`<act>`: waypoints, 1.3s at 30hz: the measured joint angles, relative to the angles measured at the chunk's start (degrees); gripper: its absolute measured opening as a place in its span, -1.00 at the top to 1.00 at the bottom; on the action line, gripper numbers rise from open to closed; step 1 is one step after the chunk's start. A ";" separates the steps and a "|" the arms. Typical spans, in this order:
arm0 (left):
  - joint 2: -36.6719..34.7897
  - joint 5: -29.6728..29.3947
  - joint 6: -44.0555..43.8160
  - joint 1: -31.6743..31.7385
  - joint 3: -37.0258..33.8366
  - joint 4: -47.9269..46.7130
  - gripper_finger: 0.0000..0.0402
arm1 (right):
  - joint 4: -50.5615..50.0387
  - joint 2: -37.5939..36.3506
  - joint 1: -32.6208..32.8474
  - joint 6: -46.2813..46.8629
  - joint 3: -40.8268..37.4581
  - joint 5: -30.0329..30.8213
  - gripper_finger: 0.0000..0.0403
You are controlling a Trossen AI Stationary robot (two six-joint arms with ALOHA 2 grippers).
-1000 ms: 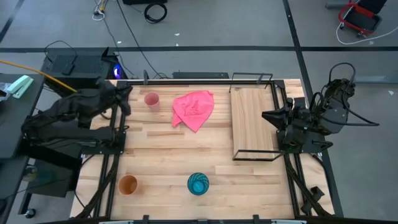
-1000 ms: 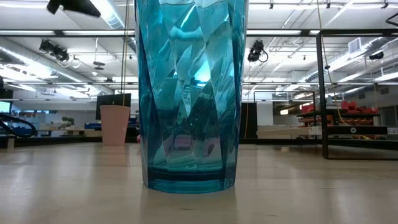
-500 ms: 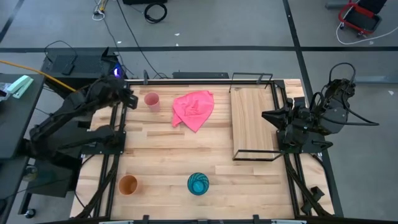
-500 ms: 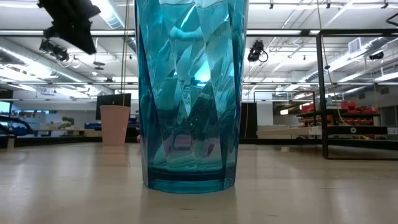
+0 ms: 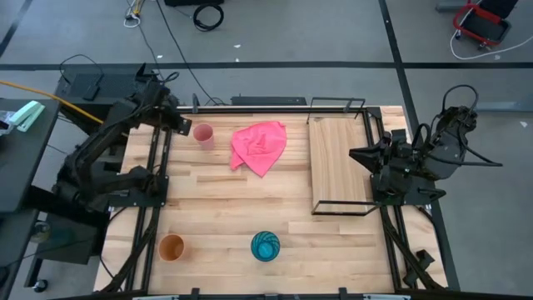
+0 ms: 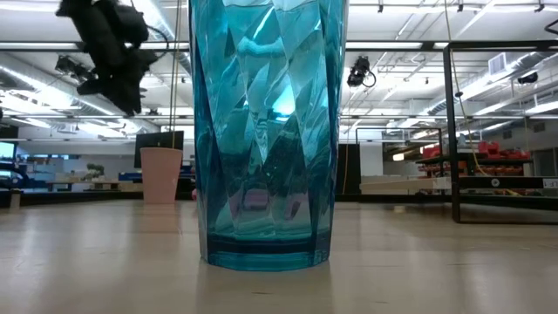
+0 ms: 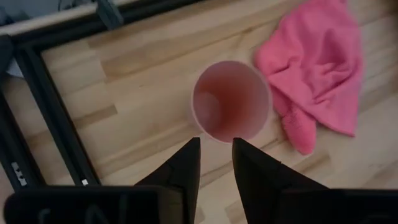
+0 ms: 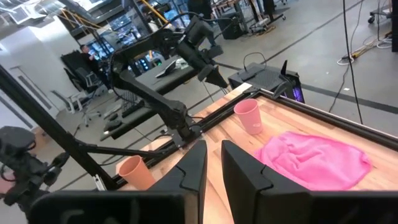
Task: Stack small to large cups/mugs on shelf
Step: Put the pink plastic cup on the shelf
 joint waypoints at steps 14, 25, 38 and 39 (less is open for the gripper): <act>13.09 0.13 -1.07 0.61 0.00 3.58 0.22 | -4.29 -0.02 0.00 4.06 0.00 -0.20 0.72; 17.22 -0.14 -1.51 0.59 0.02 5.88 0.10 | -4.46 0.00 0.00 4.02 0.00 -0.83 0.72; 21.68 -2.01 -3.29 -1.49 0.02 8.30 0.16 | -5.34 -0.01 0.00 4.03 0.00 -0.83 0.72; 21.87 -2.01 -3.93 -1.49 0.02 8.58 0.17 | -5.36 0.06 0.00 4.03 0.00 -0.83 0.72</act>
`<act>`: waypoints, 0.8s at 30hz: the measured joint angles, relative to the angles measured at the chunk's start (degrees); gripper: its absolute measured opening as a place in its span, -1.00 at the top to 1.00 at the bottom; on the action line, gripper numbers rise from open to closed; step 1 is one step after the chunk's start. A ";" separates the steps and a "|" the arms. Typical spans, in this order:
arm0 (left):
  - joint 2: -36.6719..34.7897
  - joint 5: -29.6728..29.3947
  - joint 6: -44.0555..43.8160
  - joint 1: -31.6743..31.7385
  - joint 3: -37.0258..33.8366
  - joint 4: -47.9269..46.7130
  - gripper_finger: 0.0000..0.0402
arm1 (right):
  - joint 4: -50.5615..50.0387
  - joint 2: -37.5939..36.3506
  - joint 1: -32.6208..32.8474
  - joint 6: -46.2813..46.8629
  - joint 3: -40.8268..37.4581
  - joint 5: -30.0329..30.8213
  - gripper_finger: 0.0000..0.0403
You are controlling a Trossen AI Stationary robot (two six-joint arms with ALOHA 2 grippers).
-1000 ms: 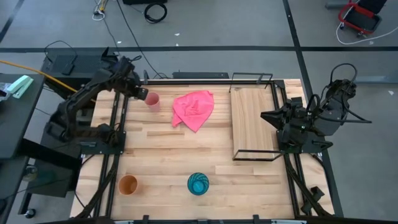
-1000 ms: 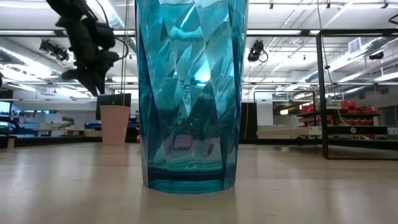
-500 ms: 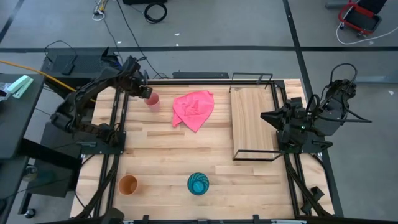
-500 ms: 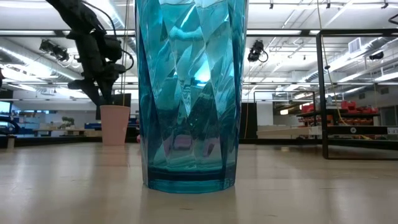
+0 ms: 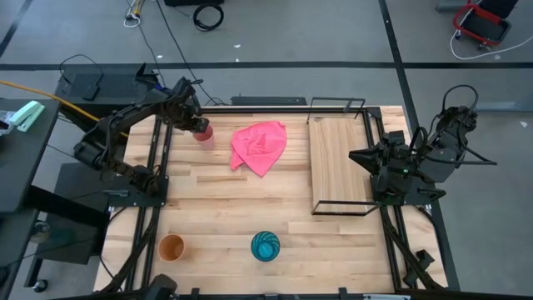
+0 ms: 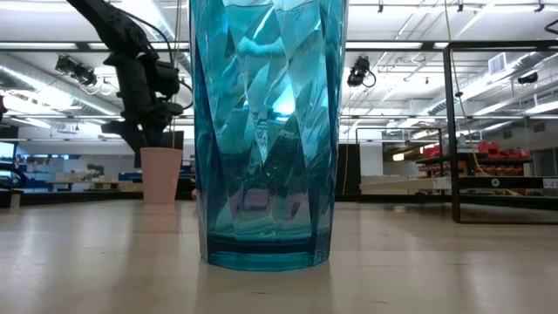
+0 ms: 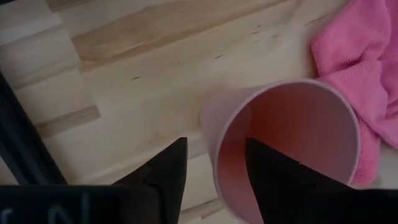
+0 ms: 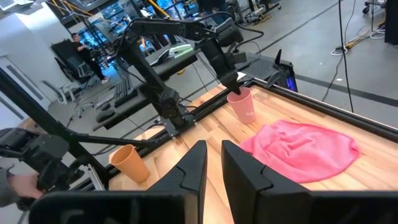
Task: Stack small to large cups/mugs on shelf
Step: Put the pink plastic cup on the shelf
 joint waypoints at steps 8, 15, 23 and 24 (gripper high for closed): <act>0.18 -1.13 -3.41 0.02 0.00 1.20 0.47 | -0.22 0.05 0.00 -0.03 0.00 0.00 0.72; 0.18 -1.60 -3.68 -0.31 0.00 2.72 0.89 | -0.22 0.05 0.00 -0.50 0.00 0.00 0.72; 0.15 -1.60 -4.06 -2.00 0.37 3.21 0.93 | -0.84 0.05 0.00 -0.62 0.00 0.00 0.72; 0.16 -1.61 -4.34 -2.45 1.10 2.54 0.95 | -0.90 0.05 0.00 -0.62 0.00 0.00 0.72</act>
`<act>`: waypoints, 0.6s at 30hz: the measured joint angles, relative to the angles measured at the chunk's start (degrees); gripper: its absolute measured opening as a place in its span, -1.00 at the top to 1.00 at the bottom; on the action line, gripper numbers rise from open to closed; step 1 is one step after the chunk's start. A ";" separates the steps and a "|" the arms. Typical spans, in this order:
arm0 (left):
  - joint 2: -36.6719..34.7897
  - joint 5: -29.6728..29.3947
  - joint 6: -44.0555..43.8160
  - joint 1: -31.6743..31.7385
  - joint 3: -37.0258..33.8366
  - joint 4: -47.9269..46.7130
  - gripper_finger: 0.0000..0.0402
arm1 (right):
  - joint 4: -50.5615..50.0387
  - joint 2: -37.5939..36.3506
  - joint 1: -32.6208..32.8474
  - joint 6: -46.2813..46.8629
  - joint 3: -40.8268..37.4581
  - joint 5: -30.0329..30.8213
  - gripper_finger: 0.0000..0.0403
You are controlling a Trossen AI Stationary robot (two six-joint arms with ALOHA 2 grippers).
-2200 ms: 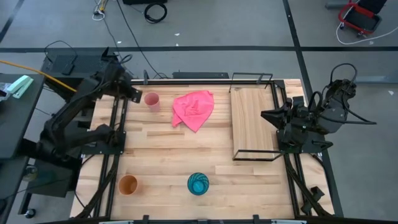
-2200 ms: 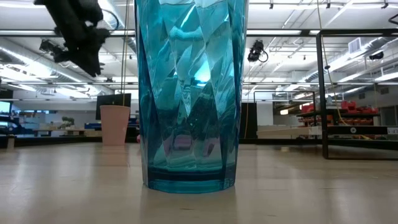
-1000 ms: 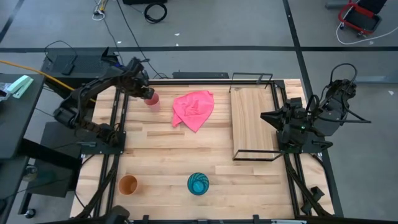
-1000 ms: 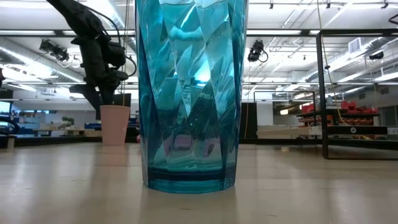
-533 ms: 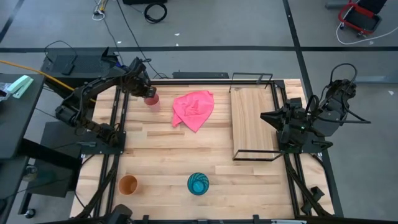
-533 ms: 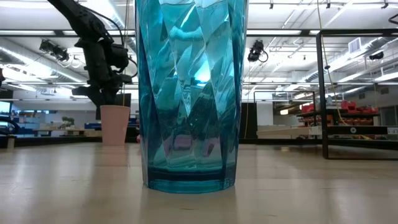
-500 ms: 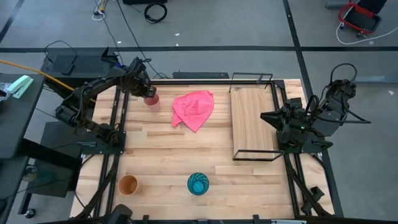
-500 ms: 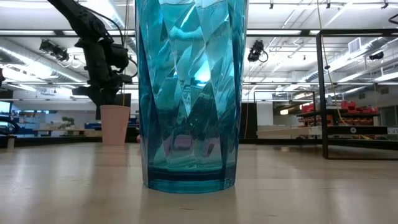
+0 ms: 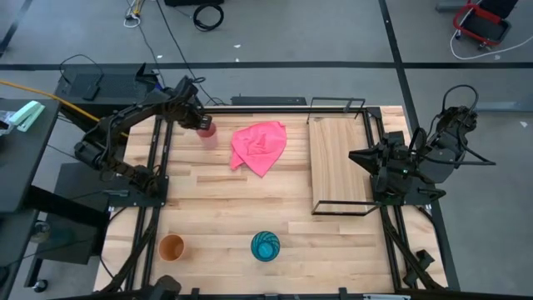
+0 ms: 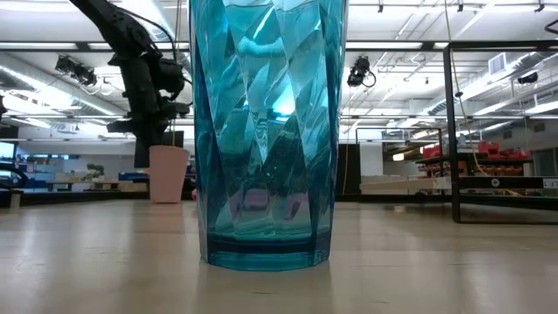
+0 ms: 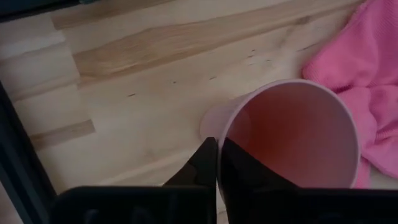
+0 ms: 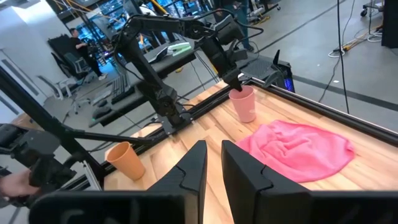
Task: Stack small to large cups/mugs on shelf
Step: Put the pink plastic cup on the shelf
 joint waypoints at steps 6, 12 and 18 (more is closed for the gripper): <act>0.00 0.03 0.13 -4.71 9.75 -5.44 0.94 | -0.15 0.00 0.00 0.16 0.00 0.00 0.72; -0.02 -0.54 0.09 -11.07 24.49 -10.73 0.95 | -0.15 0.00 0.00 0.54 0.00 0.00 0.72; -0.04 -4.05 -0.97 -18.80 37.08 -15.83 0.95 | -0.13 0.00 0.00 0.61 0.00 0.00 0.72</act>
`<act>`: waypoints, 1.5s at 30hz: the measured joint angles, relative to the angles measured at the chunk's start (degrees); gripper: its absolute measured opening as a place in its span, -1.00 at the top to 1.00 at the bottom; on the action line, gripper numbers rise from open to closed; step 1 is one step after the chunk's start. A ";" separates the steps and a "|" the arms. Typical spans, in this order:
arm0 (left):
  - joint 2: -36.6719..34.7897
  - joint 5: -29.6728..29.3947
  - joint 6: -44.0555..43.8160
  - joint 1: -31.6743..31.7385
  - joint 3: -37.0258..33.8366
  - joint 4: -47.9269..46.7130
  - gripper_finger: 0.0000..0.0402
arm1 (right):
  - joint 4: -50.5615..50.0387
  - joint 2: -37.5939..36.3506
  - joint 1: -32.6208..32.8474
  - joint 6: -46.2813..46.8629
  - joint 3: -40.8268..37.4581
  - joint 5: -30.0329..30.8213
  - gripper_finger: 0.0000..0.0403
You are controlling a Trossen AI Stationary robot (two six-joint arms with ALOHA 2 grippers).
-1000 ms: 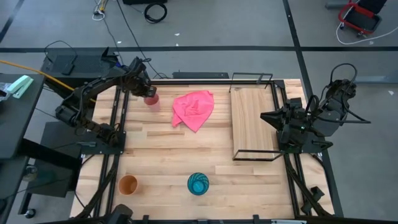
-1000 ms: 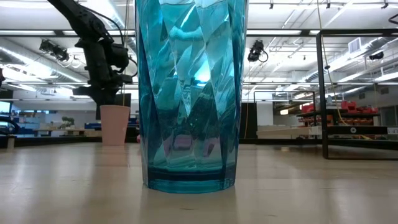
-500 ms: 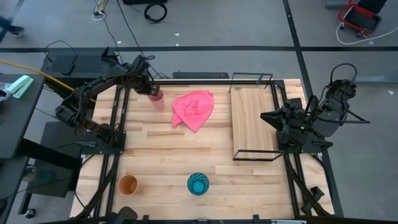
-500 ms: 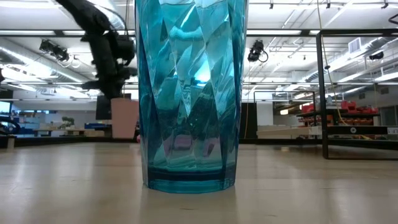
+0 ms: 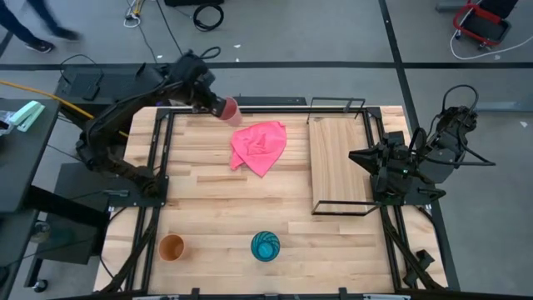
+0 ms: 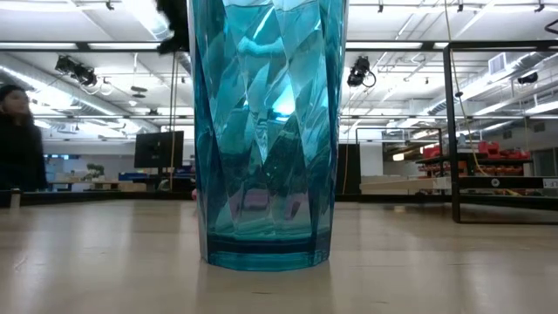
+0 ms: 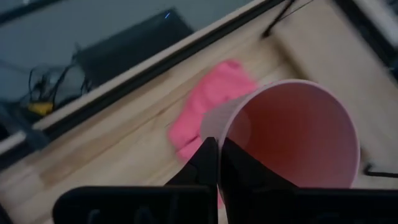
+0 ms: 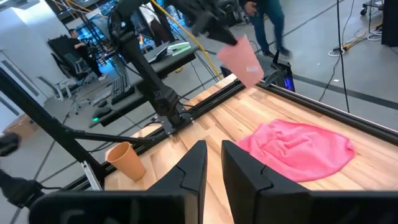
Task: Stack small to large cups/mugs on shelf
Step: Put the pink plastic cup on the shelf
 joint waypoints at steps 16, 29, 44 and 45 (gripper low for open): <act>12.28 -4.28 -0.70 -17.95 14.23 -5.81 0.95 | 0.02 -0.02 0.00 1.11 0.00 0.00 0.72; 25.25 -4.14 0.71 -25.90 21.18 -5.70 0.95 | 0.02 -0.02 0.00 1.64 0.00 -1.22 0.72; 33.46 -1.23 0.23 -29.44 21.52 0.72 0.95 | -0.35 1.80 0.00 5.74 0.00 -4.59 0.72; 33.82 -1.24 0.25 -29.58 21.54 1.94 0.95 | -0.82 1.98 0.00 6.65 0.00 -4.59 0.72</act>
